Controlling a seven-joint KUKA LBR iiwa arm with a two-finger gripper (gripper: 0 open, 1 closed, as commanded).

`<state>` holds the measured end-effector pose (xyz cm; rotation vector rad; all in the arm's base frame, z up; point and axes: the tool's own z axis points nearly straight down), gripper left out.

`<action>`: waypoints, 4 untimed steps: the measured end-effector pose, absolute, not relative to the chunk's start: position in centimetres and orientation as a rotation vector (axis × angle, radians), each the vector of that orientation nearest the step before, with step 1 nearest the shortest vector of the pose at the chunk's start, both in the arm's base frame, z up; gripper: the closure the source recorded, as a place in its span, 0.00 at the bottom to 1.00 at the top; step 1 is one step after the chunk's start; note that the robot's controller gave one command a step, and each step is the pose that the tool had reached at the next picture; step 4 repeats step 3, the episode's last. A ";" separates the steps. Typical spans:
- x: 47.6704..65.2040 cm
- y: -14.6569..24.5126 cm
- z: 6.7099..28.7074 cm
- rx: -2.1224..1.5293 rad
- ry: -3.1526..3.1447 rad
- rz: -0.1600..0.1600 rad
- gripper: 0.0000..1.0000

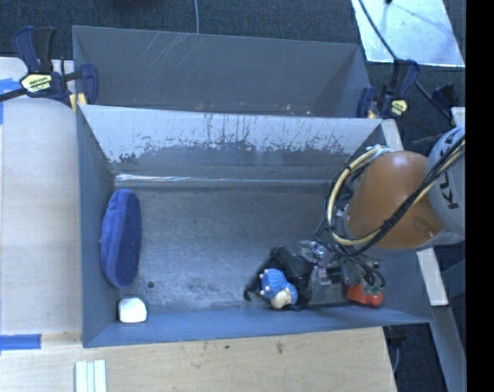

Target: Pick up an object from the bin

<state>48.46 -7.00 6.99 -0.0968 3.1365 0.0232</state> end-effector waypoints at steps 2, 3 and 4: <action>50.1 -2.3 14.3 0.078 3.136 0.000 1.00; 49.6 2.0 26.6 0.082 3.136 0.001 1.00; 49.6 2.0 26.6 0.082 3.136 0.001 1.00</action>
Offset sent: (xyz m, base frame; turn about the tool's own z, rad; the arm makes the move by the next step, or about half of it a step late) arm 0.0022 0.0525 0.0001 0.0716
